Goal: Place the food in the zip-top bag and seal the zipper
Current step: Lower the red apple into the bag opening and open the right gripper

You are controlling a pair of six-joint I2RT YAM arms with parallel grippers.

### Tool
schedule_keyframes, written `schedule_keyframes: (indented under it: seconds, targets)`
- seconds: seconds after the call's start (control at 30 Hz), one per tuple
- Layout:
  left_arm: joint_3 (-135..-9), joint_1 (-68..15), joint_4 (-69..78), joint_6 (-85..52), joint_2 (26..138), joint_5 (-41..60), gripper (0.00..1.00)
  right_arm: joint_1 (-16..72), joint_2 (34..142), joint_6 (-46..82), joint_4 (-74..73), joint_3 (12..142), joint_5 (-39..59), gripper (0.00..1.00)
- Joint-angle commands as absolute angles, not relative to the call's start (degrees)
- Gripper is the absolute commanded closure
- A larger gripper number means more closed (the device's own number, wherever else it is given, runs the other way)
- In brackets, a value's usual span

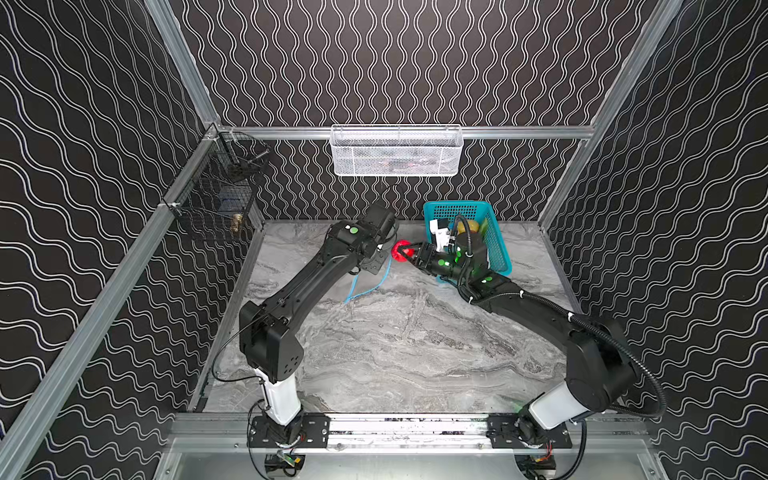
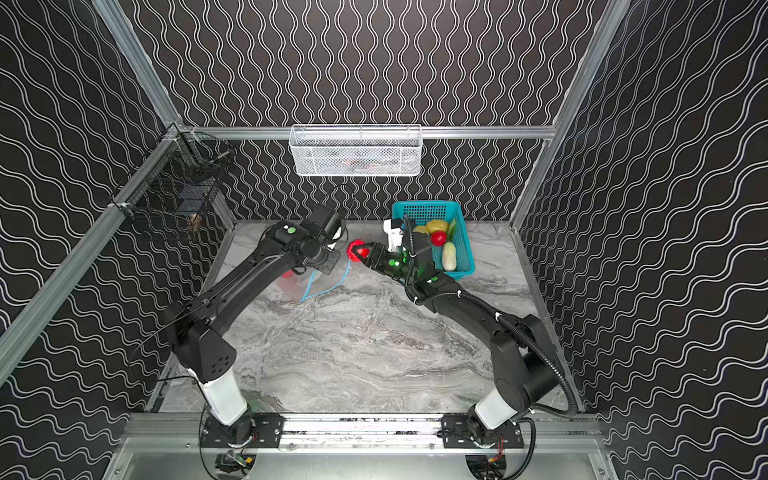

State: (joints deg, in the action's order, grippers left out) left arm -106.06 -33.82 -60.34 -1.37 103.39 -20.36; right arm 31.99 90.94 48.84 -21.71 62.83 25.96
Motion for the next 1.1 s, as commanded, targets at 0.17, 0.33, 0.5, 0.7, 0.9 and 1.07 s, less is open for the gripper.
schedule_keyframes:
  seconds: [0.17,0.33,0.5,0.7,0.9,1.07]
  targets:
    - [-106.96,-33.79,-60.68,-1.85,103.32,-19.95,1.00,34.40,92.67,50.18,-25.93,62.13,23.73,0.59]
    - [-106.93,-33.76,-60.56,-1.85,102.95,-19.96,1.00,35.87,94.24,51.19,-26.59,62.48,23.77,0.59]
    - [-107.15,-33.76,-60.81,-1.93,103.06,-19.80,1.00,37.34,96.46,53.17,-26.99,62.80,23.07,0.59]
    - [-106.80,-33.80,-60.59,-1.86,102.47,-19.86,1.00,38.91,99.74,55.02,-28.45,64.77,23.49,0.59]
    - [-107.27,-33.76,-60.73,-1.94,102.18,-19.78,1.00,40.33,103.70,56.94,-27.66,68.57,22.69,0.58]
    - [-107.92,-33.83,-61.20,-1.86,102.47,-20.04,1.00,41.21,106.81,57.39,-24.82,72.51,21.94,0.54]
